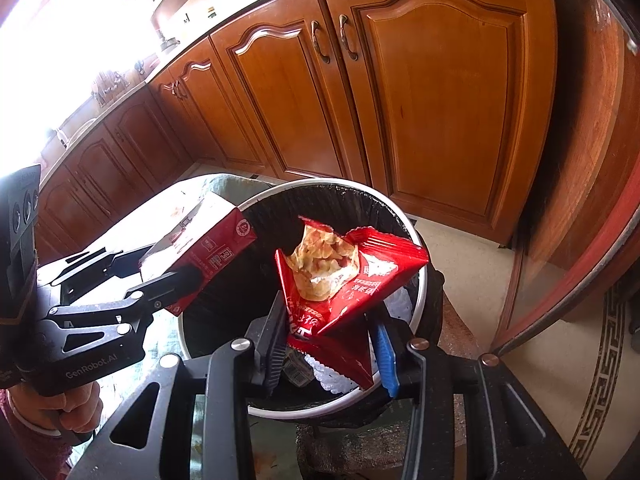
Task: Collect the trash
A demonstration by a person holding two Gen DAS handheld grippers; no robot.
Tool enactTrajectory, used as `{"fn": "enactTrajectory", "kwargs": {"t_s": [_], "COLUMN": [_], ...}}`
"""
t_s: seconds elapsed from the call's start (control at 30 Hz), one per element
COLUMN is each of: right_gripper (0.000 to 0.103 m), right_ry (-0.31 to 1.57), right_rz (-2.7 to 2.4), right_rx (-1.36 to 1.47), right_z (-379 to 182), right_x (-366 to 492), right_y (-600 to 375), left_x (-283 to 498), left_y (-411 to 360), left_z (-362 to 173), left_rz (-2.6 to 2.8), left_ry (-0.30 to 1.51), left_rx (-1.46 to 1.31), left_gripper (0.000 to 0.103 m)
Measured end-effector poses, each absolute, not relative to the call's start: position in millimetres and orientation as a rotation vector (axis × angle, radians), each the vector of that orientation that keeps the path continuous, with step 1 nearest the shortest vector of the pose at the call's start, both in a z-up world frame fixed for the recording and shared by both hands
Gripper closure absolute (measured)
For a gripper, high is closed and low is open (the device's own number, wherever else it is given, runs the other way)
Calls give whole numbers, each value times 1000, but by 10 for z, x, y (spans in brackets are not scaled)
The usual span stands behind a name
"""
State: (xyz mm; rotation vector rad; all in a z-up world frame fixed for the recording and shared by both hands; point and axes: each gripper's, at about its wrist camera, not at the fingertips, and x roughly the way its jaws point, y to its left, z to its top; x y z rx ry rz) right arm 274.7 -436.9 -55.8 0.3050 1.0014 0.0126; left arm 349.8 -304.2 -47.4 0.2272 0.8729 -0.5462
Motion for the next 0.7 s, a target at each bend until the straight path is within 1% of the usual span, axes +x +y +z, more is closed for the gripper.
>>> {"fn": "enactTrajectory", "kwargs": {"t_s": [0.03, 0.1, 0.33, 0.4, 0.57, 0.7], "right_gripper": [61, 52, 47, 44, 43, 40], "right_ry": [1003, 1005, 1004, 1003, 1009, 1001], "right_rz": [15, 25, 42, 45, 58, 57], "right_rx": [305, 317, 338, 334, 319, 302], "right_z": [-558, -561, -563, -555, -521, -457], "right_x": [2751, 2755, 2722, 2711, 2694, 2657], "right_y": [-4370, -4381, -4399, -4386, -4301, -4244], "left_x": [3504, 3508, 3476, 3475, 3431, 3328], "left_y": [-3037, -3023, -2893, -2818, -2633, -2460], "left_z": [-472, -468, -418, -400, -349, -319], "left_rz": [-549, -551, -537, -535, -523, -506], "left_ry": [874, 876, 866, 863, 854, 845], "left_rx": [226, 227, 218, 201, 162, 123], "left_gripper": [54, 54, 46, 46, 46, 45]}}
